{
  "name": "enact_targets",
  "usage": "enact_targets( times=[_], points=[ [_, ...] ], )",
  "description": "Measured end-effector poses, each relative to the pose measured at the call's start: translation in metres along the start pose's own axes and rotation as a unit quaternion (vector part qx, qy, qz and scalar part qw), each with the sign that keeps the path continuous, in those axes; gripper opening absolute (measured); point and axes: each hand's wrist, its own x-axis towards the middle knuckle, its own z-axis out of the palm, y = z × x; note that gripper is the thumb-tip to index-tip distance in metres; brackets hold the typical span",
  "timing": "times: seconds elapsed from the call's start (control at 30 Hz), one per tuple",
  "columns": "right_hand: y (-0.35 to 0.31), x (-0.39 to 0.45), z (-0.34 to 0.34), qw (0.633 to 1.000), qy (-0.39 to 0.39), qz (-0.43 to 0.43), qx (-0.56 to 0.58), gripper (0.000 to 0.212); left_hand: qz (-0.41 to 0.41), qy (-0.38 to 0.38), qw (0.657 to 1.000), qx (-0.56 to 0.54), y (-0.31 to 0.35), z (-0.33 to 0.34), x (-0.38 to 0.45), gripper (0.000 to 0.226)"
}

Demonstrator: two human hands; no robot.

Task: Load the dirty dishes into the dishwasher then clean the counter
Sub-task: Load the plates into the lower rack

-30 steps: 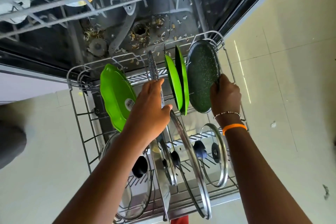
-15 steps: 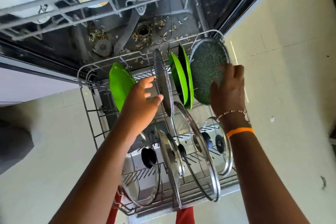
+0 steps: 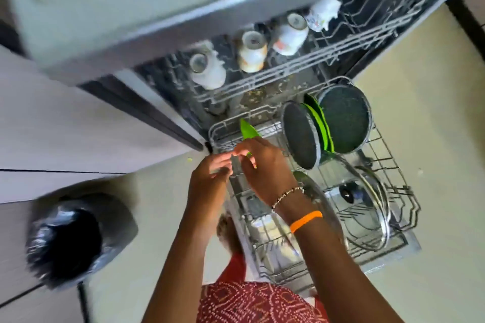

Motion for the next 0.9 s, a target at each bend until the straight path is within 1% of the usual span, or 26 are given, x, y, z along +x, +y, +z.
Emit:
enact_targets(
  times=[0.07,0.17,0.23,0.33,0.4,0.47,0.63,0.73,0.83,0.9],
  points=[
    [-0.031,-0.005,0.008,1.000,0.004,0.013,0.012,0.034,0.008,0.001,1.000,-0.007,0.007,-0.027,-0.009,0.026],
    [-0.084,-0.014,0.027,0.999,-0.009,-0.020,0.033,0.031,0.017,0.027,0.999,-0.039,0.029,-0.074,-0.030,0.030],
    [-0.123,-0.022,0.042,0.998,-0.023,-0.048,0.020,0.031,0.034,0.047,0.997,-0.053,0.039,-0.112,-0.051,0.028],
    [-0.173,-0.042,0.066,0.997,-0.041,-0.067,0.022,0.032,0.056,0.087,0.991,-0.082,0.042,-0.160,-0.086,0.021],
    [-0.198,-0.055,0.079,0.996,-0.052,-0.072,0.030,0.027,0.068,0.116,0.986,-0.095,0.039,-0.186,-0.110,0.020],
    [-0.226,-0.071,0.088,0.995,-0.062,-0.078,0.025,0.019,0.081,0.129,0.983,-0.104,0.035,-0.212,-0.138,0.021],
    [-0.300,-0.113,0.102,0.993,-0.065,-0.072,0.065,0.015,0.129,0.144,0.977,-0.090,0.037,-0.280,-0.205,0.014],
    [-0.346,-0.131,0.113,0.988,-0.086,-0.094,0.091,0.014,0.163,0.168,0.967,-0.100,0.043,-0.322,-0.235,0.014],
    [-0.391,-0.141,0.131,0.982,-0.106,-0.131,0.081,0.015,0.182,0.216,0.953,-0.109,0.049,-0.367,-0.258,0.015],
    [-0.422,-0.141,0.146,0.976,-0.127,-0.159,0.074,0.016,0.198,0.254,0.938,-0.126,0.054,-0.396,-0.266,0.015]
  ],
)
